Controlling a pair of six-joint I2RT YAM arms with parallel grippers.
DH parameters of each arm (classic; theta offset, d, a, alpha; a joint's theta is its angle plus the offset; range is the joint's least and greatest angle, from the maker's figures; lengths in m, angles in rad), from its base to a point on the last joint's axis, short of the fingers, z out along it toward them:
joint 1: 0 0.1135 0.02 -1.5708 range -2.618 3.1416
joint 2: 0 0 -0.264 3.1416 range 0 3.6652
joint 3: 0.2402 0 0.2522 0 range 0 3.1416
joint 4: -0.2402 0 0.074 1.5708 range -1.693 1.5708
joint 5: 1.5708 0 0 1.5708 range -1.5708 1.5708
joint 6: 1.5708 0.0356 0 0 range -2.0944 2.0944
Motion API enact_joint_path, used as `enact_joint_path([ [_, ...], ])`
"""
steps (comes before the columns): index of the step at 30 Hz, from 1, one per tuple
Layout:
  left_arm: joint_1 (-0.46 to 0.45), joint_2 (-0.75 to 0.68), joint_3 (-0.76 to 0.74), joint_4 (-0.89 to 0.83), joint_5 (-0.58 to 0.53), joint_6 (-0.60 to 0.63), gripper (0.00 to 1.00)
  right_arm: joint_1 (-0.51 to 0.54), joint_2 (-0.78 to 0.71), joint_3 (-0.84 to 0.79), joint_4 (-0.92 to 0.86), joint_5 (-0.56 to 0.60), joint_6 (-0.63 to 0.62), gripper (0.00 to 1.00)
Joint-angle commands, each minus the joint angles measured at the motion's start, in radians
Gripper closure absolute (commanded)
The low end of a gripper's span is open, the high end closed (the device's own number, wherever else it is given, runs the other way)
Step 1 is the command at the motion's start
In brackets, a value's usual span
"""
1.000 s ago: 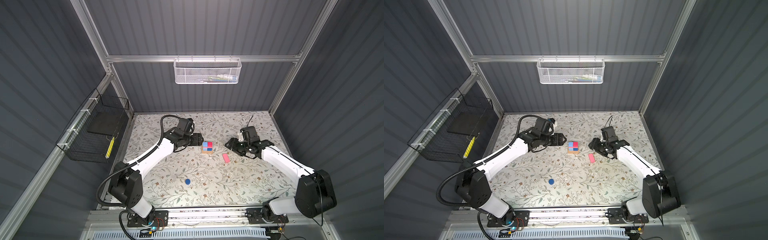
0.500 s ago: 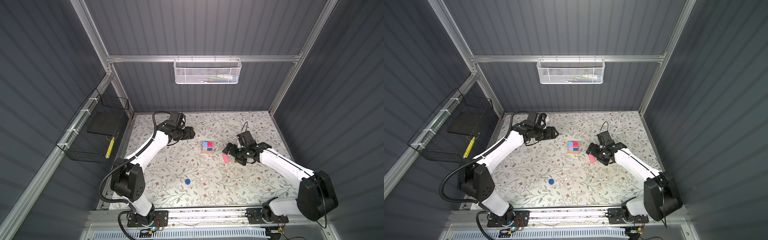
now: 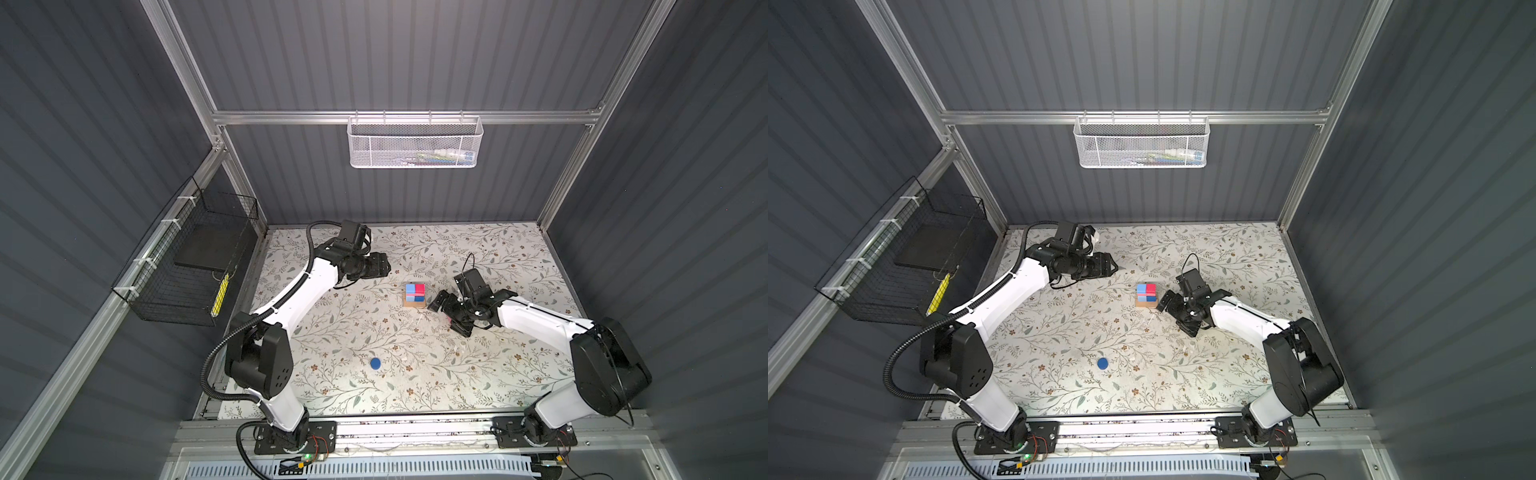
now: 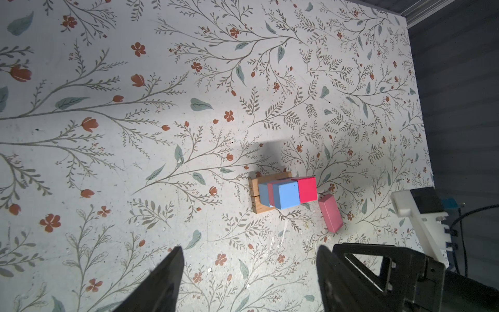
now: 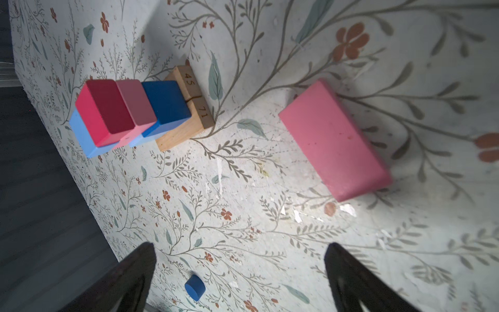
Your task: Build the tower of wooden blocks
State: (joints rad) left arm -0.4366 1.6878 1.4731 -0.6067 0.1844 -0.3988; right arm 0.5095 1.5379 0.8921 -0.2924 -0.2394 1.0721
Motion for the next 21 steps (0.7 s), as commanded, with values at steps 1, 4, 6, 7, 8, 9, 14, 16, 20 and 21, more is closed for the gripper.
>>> enact_joint_path([
  [1,0.009,0.006,0.021,-0.020,0.022,0.017,0.23,0.004,0.018,-0.004,0.028,-0.002,0.028,0.01],
  [4,0.009,0.011,0.020,-0.018,0.024,0.014,0.23,0.004,0.047,0.006,0.032,-0.014,0.023,0.01],
  [6,0.010,0.015,0.023,-0.020,0.027,0.013,0.23,0.004,0.067,0.012,0.040,-0.019,0.020,0.01],
  [7,0.010,0.016,0.024,-0.022,0.026,0.014,0.23,0.003,0.077,0.017,0.042,-0.021,0.021,0.01],
  [8,0.010,0.016,0.026,-0.023,0.027,0.014,0.23,0.003,0.085,0.020,0.044,-0.020,0.020,0.01],
  [9,0.010,0.016,0.026,-0.024,0.026,0.013,0.23,0.002,0.094,0.024,0.044,-0.020,0.018,0.01],
  [14,0.012,0.015,0.026,-0.027,0.023,0.014,0.23,-0.010,0.113,0.030,0.031,-0.008,0.010,0.01],
  [16,0.012,0.016,0.027,-0.027,0.022,0.012,0.23,-0.020,0.114,0.027,0.024,0.001,0.002,0.01],
  [20,0.013,0.023,0.030,-0.019,0.031,0.009,0.23,-0.049,0.122,0.025,0.022,0.005,-0.011,0.01],
  [21,0.013,0.025,0.032,-0.019,0.032,0.008,0.23,-0.057,0.125,0.028,0.024,0.005,-0.014,0.01],
])
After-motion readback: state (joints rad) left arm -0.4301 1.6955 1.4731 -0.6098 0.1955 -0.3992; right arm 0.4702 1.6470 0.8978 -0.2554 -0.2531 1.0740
